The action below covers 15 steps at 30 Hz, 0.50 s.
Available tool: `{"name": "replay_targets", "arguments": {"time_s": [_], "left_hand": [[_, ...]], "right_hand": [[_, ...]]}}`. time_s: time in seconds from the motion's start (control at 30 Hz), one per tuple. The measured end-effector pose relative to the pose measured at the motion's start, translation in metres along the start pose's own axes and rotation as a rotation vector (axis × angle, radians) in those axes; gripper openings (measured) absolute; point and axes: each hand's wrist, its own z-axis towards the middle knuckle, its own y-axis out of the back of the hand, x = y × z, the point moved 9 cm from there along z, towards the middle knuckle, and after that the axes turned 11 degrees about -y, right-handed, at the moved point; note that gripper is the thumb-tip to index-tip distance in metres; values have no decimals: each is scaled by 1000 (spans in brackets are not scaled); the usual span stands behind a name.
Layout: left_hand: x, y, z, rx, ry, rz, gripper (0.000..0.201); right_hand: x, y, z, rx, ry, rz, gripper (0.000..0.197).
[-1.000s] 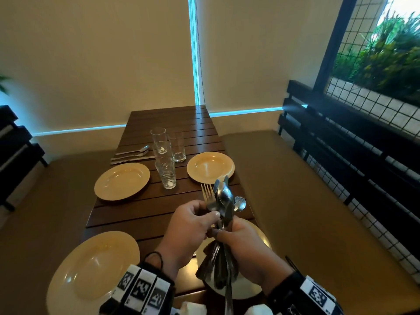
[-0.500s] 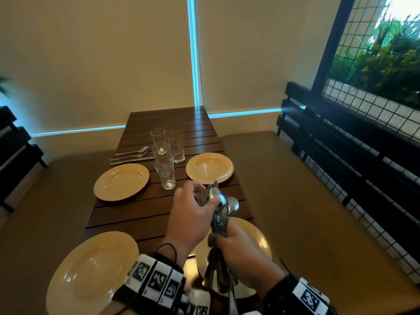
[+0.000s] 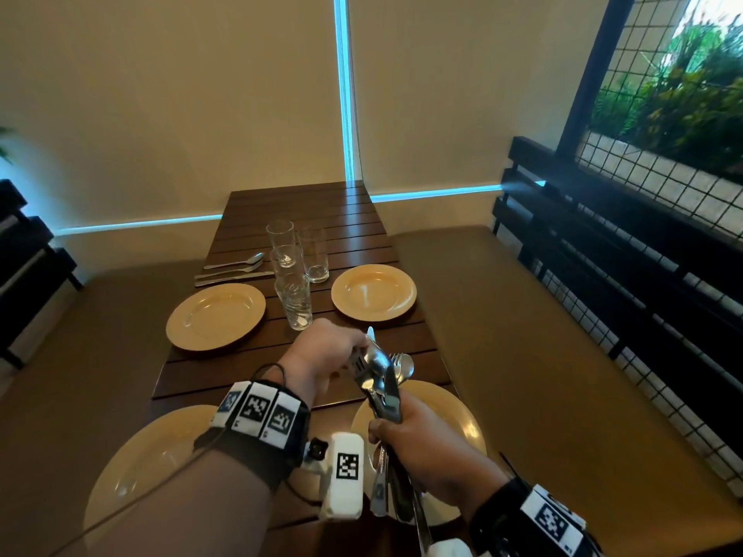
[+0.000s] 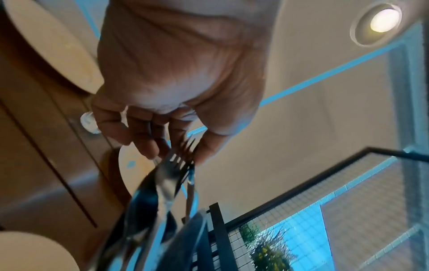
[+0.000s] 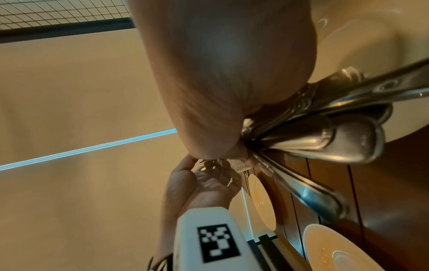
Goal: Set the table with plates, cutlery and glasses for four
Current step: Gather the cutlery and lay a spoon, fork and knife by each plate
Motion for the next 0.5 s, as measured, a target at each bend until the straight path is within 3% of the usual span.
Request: {"name": "replay_targets", "arguments": {"time_s": [0.23,0.33,0.43,0.5], "left_hand": [[3,35,20,-215,75,-356,12],[10,34,20,-163,50,-346,21],[22,18,19,-43,2,-183,31],[27,25,28,-86,-31,-105,25]], "right_hand": [[0,-12,8,63,-29,-41,11],[1,-16,13,88,-30,-48,15],[2,-17,20,83,-32,-68,18],[3,-18,26,88,-28,-71,19]]}}
